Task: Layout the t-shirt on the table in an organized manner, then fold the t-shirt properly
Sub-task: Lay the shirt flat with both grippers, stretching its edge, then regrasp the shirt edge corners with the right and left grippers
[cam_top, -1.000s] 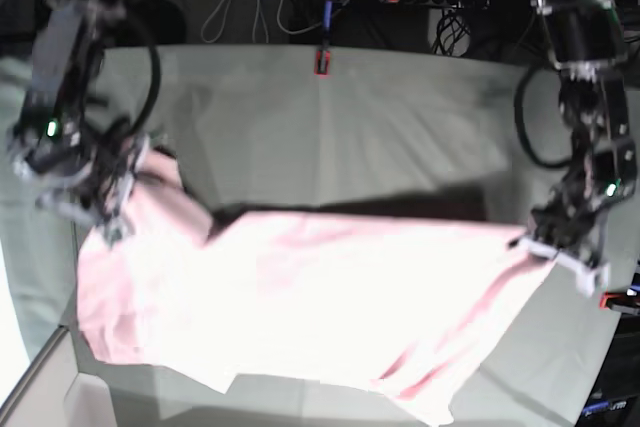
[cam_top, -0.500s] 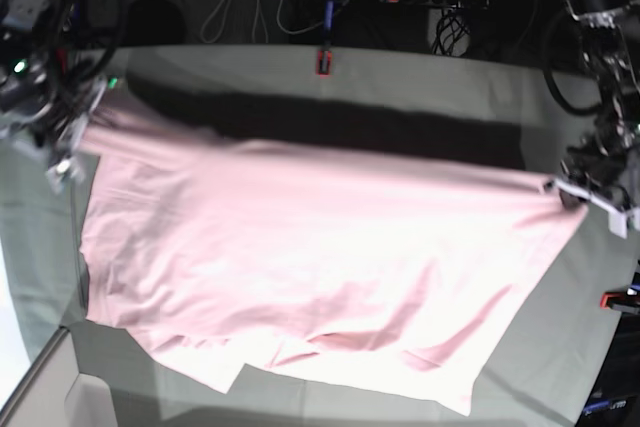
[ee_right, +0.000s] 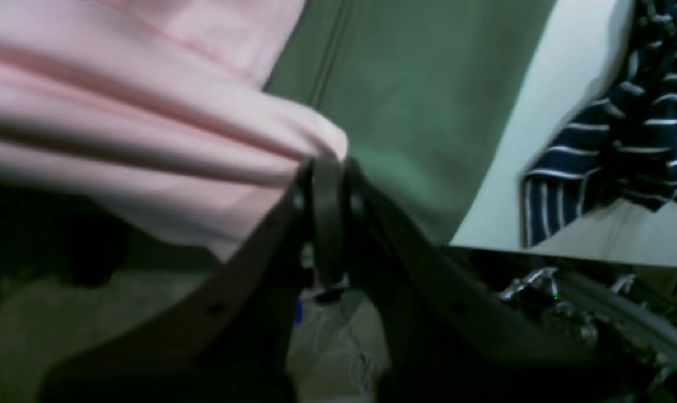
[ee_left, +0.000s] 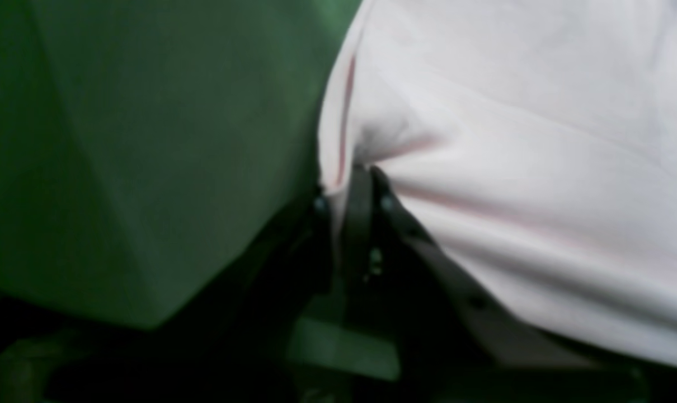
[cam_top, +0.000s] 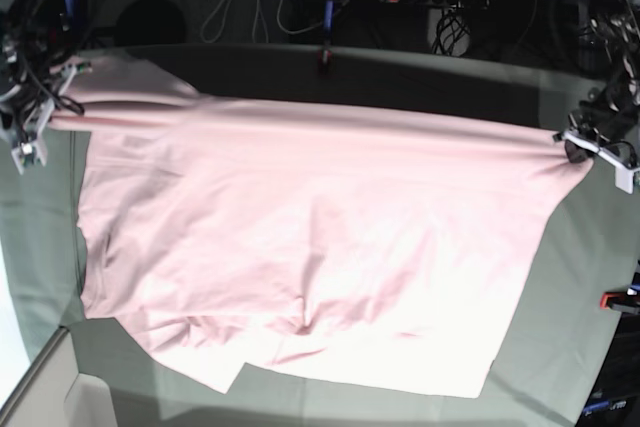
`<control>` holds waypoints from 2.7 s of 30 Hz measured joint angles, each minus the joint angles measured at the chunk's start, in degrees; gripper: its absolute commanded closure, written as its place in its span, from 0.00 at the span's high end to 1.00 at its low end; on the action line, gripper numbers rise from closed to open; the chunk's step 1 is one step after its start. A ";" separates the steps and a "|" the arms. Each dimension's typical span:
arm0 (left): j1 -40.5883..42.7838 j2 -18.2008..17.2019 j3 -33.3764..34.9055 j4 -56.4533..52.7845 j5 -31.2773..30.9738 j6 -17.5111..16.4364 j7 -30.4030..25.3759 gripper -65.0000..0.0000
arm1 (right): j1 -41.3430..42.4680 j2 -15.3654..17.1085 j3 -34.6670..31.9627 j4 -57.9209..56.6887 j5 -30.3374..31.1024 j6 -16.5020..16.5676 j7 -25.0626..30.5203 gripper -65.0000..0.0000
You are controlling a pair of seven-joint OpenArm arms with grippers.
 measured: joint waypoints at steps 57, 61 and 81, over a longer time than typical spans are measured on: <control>4.48 3.39 -6.43 -5.79 2.21 1.11 0.59 0.51 | -3.93 -2.86 -1.81 -2.67 -2.14 -0.02 1.53 0.56; 3.21 3.67 -5.84 -6.10 2.16 1.09 0.83 0.51 | -4.33 -2.93 -1.84 -2.67 -2.14 0.00 1.09 0.56; 0.55 1.97 -2.54 -13.86 1.01 0.92 -4.09 0.00 | -1.29 -5.03 -1.81 -6.29 -2.19 -0.02 1.57 0.57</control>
